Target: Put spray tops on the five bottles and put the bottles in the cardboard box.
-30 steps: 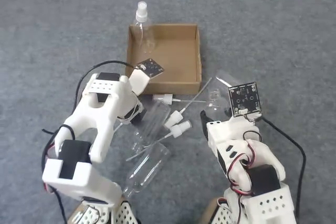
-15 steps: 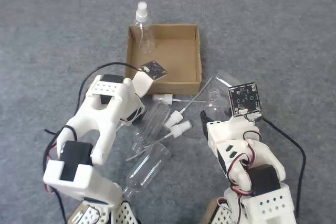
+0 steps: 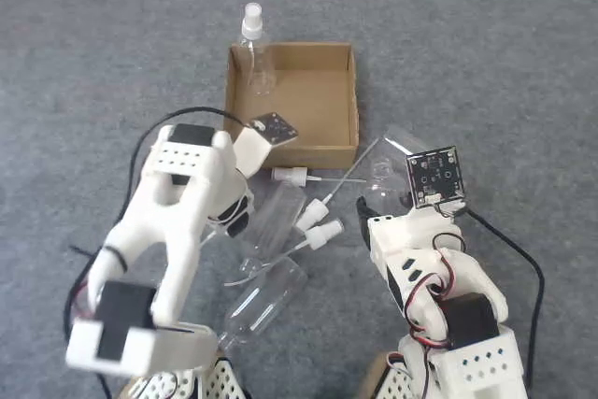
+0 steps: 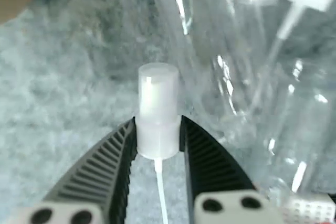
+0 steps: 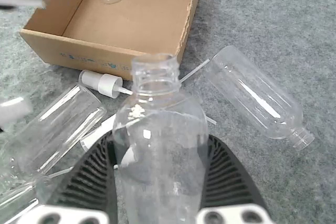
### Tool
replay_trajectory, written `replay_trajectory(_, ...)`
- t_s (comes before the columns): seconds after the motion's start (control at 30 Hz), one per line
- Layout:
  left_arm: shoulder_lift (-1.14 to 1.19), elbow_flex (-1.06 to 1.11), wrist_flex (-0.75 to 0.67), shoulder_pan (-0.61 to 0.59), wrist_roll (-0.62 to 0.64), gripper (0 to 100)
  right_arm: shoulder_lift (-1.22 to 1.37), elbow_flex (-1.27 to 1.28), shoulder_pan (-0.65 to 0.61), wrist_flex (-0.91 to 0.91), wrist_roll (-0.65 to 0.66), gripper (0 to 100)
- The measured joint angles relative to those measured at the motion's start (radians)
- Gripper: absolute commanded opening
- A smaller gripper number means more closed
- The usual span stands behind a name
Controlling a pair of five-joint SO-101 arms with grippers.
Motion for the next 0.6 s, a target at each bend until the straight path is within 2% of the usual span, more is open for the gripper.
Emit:
replay_trajectory(0.2,-0.222,0.0,0.081,0.0,0.0,3,0.0,0.0,0.0,0.0,0.0,0.9)
replay_trajectory(0.4,-0.402,0.0,0.089,0.002,-0.002,3,0.0,0.0,0.0,-0.009,0.0,0.9)
replay_trajectory(0.6,-0.532,0.0,0.06,0.0,0.101,3,0.0,0.0,0.0,-0.021,0.0,0.9)
